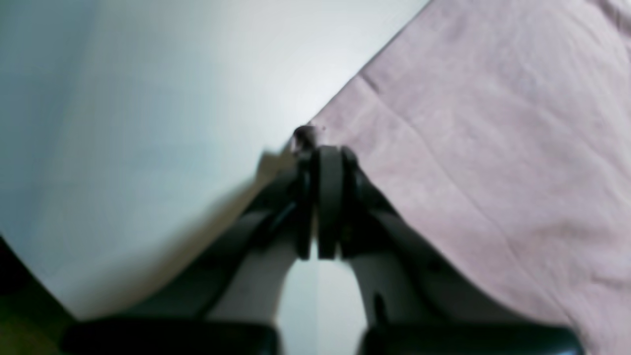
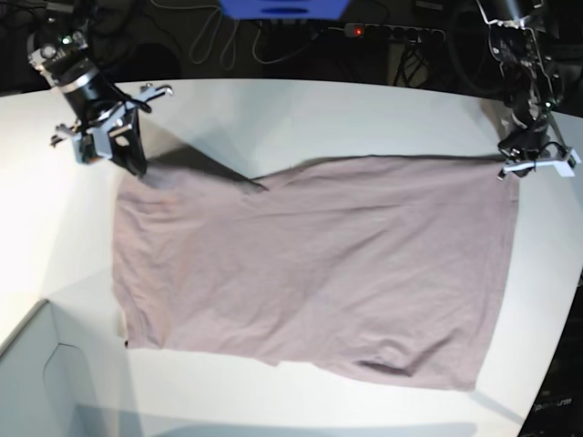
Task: Layout the t-shirt on the table in an organized manner, then fold the t-shirt properly
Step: 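Lay the shirt flat and open both grippers to release it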
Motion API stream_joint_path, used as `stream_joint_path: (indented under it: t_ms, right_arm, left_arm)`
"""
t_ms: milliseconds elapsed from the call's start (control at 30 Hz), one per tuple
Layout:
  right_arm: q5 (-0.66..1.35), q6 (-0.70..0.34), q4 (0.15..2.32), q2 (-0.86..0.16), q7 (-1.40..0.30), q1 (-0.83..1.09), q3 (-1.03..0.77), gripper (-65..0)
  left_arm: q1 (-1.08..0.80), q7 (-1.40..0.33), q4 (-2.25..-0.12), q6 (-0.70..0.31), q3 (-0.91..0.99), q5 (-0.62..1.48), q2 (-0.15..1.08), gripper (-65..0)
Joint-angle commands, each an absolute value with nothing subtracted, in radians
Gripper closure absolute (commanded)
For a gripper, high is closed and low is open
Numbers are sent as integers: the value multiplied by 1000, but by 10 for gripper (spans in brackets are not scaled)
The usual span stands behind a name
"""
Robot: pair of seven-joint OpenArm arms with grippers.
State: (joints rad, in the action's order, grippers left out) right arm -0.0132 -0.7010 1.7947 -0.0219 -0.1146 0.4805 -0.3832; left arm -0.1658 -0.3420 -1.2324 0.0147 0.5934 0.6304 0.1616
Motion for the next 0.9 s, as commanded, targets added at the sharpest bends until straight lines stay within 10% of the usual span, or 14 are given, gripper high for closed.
stream_joint_path:
  t_ms: [0,867]
  right_arm:
    - [5,-698,1787,-39,-71,495,-401,0]
    - [7,-698,1580,7,148,693,-470,0]
  left_arm:
    - [-173,-325,-1257,2,596,634,174,0]
    - [-285,-326,-1376,2,708,634,174,0]
